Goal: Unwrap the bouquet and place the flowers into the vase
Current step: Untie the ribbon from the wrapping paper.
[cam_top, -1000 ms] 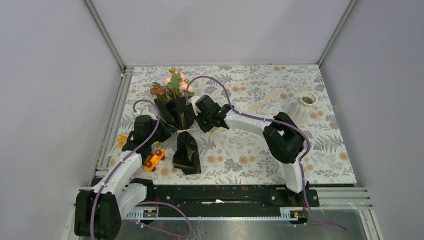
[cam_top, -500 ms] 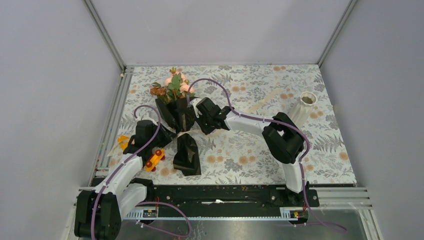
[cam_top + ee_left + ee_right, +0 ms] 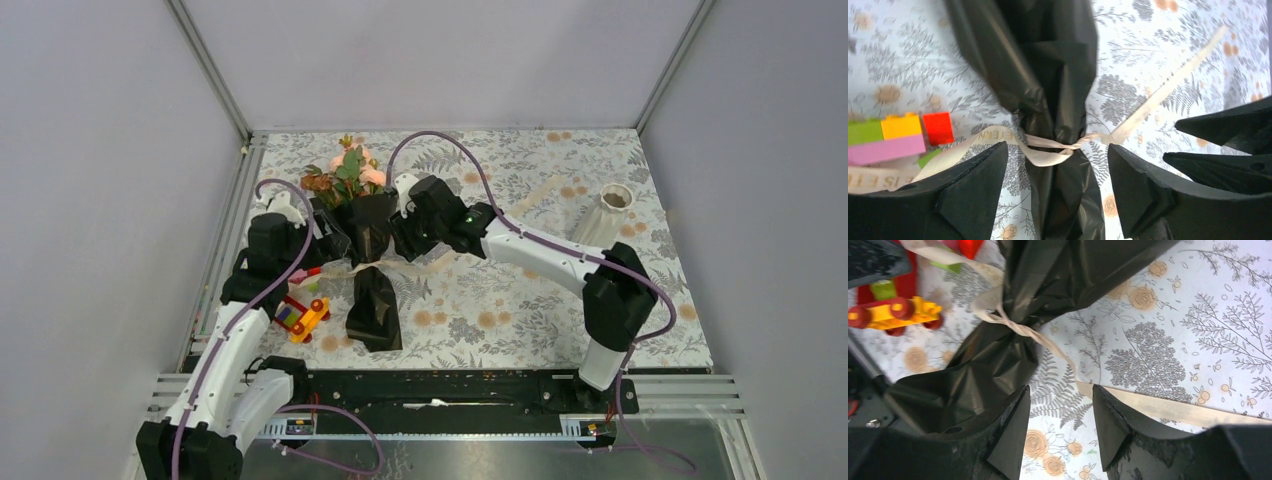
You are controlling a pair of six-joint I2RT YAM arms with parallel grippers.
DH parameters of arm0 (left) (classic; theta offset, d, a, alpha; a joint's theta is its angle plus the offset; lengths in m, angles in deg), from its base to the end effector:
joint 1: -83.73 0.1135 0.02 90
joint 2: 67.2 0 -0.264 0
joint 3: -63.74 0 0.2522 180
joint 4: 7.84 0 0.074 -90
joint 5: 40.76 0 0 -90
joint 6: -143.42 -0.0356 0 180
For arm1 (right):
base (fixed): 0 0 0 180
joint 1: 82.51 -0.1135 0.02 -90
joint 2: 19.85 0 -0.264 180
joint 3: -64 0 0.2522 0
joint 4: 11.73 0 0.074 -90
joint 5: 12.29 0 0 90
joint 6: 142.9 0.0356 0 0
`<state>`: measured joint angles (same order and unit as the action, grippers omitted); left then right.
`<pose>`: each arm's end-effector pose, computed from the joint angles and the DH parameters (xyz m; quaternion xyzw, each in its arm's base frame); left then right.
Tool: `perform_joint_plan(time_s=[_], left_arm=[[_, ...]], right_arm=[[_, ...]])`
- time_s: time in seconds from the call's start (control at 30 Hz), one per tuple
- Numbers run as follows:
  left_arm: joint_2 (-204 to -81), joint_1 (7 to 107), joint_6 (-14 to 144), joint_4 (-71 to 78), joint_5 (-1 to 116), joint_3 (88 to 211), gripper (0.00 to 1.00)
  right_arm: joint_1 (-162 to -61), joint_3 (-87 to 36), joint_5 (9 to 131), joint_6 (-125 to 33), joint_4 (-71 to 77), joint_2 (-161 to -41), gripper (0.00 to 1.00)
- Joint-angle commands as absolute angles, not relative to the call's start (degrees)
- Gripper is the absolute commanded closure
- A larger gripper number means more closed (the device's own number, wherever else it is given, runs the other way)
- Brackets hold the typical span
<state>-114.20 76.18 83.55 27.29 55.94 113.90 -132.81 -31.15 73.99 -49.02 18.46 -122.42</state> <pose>0.1824 -0.0284 0.2626 -0.1431 0.8617 -0.2047 0.4418 0.2629 0.3202 0.2718 -0.3666 0.8186 0.2268 0.3795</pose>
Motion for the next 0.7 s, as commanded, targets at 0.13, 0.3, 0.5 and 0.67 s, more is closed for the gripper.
perform_joint_plan(time_s=[0.13, 0.3, 0.5, 0.67], left_arm=[[-118.28, 76.18, 64.92, 30.08, 68.86, 125.9, 0.22], [-118.96, 76.34, 63.87, 29.97, 66.93, 127.47, 0.2], [-120.27, 76.37, 62.98, 30.1, 65.19, 129.15, 0.2], [-121.98, 76.34, 65.97, 28.52, 62.7, 126.82, 0.2]], right_arm=[[-132.78, -25.78, 64.28, -40.04, 9.67, -117.73, 0.47], [-133.44, -24.62, 61.35, -36.03, 4.21, -120.39, 0.53], [-134.28, -26.47, 63.58, -35.77, 0.8, -124.09, 0.58], [-135.24, -28.4, 67.8, -35.99, 1.14, -127.89, 0.62]])
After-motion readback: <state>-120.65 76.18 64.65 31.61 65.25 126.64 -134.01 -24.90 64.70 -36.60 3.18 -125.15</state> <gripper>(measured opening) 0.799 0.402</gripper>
